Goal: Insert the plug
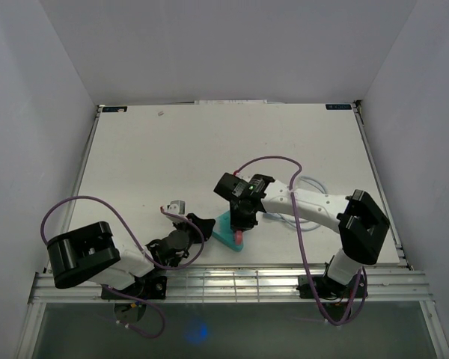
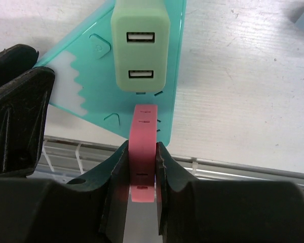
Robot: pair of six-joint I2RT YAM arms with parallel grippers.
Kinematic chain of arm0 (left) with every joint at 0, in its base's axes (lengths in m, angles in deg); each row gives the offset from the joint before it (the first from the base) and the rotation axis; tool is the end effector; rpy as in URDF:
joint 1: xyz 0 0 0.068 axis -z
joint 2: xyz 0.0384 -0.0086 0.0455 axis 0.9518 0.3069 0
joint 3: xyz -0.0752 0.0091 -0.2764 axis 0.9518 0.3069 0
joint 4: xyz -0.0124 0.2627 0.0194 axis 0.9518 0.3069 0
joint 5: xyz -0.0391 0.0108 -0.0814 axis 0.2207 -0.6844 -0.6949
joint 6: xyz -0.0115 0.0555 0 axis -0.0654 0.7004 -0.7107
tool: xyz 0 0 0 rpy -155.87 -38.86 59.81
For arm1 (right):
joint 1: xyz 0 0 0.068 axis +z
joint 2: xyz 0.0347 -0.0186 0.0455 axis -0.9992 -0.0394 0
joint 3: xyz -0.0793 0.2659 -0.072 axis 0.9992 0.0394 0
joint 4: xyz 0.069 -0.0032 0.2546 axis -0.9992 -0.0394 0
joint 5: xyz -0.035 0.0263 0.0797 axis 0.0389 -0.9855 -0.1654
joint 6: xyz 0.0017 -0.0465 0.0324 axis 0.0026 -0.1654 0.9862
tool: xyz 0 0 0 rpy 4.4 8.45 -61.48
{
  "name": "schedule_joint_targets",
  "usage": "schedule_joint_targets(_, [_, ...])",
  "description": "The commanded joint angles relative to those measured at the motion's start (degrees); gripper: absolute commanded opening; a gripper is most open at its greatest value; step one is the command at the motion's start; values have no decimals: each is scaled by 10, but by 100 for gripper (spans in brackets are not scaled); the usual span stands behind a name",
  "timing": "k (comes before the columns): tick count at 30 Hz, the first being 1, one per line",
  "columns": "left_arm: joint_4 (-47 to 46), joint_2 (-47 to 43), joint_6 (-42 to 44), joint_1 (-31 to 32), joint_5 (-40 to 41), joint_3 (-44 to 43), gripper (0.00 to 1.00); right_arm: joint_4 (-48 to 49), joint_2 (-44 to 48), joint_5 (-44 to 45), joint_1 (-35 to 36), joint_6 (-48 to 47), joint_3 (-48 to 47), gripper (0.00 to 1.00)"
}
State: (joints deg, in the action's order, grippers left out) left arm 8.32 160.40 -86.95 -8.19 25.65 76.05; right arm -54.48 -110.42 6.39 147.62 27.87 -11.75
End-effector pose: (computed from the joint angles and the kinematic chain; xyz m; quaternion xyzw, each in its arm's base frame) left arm 0.1003 -0.1539 0.1279 -0.0842 0.7910 -0.3398 0.5017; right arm 0.1699 0.2839 0.2380 -0.0434 0.9860 0.0947 0.1300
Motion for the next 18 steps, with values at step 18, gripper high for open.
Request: schedule_joint_targets(18, [5,15,-51,22,-50,75,41,119,1,213,123,159,47,8])
